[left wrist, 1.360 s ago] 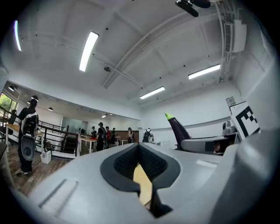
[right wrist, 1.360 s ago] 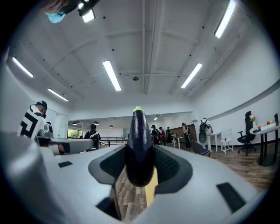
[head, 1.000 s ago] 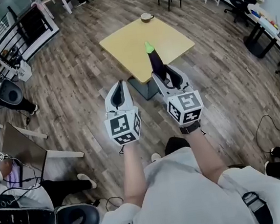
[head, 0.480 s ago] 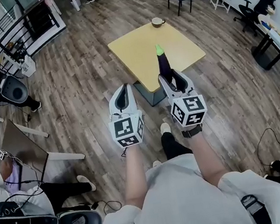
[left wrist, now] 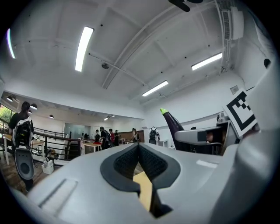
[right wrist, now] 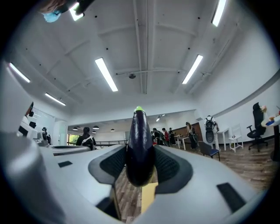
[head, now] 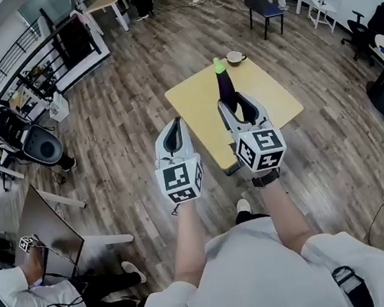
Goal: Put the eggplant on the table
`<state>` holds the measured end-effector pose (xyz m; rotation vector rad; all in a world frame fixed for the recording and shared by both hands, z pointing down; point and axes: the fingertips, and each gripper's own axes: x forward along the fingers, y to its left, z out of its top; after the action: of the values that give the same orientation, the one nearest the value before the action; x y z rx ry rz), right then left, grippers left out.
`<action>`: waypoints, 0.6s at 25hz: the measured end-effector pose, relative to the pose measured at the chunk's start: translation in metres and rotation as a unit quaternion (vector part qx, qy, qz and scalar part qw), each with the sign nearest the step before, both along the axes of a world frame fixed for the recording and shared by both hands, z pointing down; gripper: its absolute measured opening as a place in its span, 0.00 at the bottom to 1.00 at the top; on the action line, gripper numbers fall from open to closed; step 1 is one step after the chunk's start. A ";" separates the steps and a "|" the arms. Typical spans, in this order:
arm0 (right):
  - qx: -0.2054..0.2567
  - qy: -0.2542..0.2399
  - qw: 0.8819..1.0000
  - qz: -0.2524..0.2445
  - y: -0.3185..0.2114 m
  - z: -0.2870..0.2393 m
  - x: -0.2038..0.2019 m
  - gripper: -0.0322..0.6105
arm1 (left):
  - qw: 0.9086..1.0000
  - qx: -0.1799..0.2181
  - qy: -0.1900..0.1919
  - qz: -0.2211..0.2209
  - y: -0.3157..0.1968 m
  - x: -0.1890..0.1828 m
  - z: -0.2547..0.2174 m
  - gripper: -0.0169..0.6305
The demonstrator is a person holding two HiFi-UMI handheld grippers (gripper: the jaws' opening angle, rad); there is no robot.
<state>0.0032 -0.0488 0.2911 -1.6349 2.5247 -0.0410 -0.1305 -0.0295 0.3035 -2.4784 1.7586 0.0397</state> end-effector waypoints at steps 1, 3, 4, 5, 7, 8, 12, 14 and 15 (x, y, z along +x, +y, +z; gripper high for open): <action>0.004 0.000 1.000 -0.002 -0.011 -0.001 0.003 0.36 | 1.000 0.004 -0.002 -0.001 -0.011 0.005 -0.002 0.04; 0.006 0.000 1.000 -0.006 -0.032 0.002 0.010 0.36 | 1.000 0.007 -0.004 -0.001 -0.031 0.015 0.000 0.04; 0.004 0.000 1.000 -0.011 -0.042 0.006 0.012 0.36 | 1.000 0.006 -0.006 -0.002 -0.042 0.020 0.002 0.04; -0.001 -0.001 1.000 -0.019 -0.053 0.010 0.014 0.36 | 1.000 0.005 -0.007 -0.004 -0.053 0.024 0.005 0.04; -0.017 -0.003 0.999 -0.038 -0.073 0.020 0.017 0.36 | 1.000 -0.001 -0.008 -0.008 -0.075 0.033 0.012 0.04; -0.025 0.000 0.999 -0.045 -0.081 0.025 0.018 0.36 | 1.000 -0.005 -0.008 -0.010 -0.085 0.037 0.015 0.04; -0.034 0.008 0.998 -0.055 -0.107 0.035 0.027 0.36 | 1.000 -0.018 -0.009 -0.016 -0.115 0.048 0.027 0.04; -0.044 0.007 0.998 -0.040 -0.126 0.043 0.035 0.36 | 0.999 -0.028 -0.009 -0.015 -0.130 0.052 0.035 0.04; -0.055 0.009 0.998 -0.031 -0.136 0.051 0.039 0.36 | 0.999 -0.035 -0.008 -0.015 -0.137 0.053 0.041 0.04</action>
<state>0.0424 -0.1849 0.3419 -1.6005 2.6308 -0.1745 -0.0773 -0.1669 0.3445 -2.4918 1.8209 -0.0464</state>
